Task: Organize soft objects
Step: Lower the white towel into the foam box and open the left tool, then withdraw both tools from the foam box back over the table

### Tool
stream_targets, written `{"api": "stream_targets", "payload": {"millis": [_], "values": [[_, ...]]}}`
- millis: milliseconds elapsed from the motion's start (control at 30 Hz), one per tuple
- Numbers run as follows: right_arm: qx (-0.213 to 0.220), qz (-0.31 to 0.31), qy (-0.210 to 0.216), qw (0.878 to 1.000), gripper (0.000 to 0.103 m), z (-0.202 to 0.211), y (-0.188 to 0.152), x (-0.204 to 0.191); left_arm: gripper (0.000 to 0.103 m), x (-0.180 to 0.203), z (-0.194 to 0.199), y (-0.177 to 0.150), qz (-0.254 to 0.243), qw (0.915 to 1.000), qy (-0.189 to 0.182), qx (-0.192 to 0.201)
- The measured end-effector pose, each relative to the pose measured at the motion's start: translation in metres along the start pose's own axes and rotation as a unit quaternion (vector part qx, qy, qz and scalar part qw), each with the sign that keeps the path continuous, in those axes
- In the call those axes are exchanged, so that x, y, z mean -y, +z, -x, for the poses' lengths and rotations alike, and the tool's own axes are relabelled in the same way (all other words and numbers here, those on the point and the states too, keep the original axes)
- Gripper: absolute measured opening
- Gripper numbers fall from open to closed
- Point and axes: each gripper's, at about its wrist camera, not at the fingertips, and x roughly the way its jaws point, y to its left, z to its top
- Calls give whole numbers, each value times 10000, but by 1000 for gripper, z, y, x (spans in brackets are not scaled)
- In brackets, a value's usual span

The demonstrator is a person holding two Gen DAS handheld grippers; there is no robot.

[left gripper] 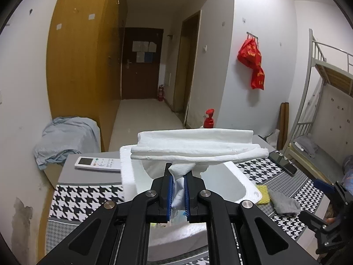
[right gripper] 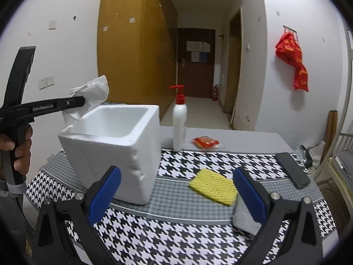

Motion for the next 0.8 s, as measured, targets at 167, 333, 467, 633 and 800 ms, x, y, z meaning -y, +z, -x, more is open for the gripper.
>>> {"api": "stream_targets", "payload": {"millis": [167, 333, 467, 633, 800], "values": [[-30, -79, -88, 9999, 102, 2, -5, 10, 13, 6, -15, 3, -61, 9999, 16, -127], [-68, -140, -157, 9998, 102, 3, -10, 16, 70, 7, -20, 3, 33, 9999, 73, -131], [-79, -169, -187, 9997, 102, 4, -13, 20, 84, 10, -20, 0, -4, 9999, 45, -105], [-107, -227, -226, 9994, 102, 4, -15, 26, 84, 21, -27, 2, -163, 9996, -16, -208], [-105, -265, -231, 9993, 102, 7, -18, 29, 84, 30, -34, -3, -360, 9983, -164, -438]]}}
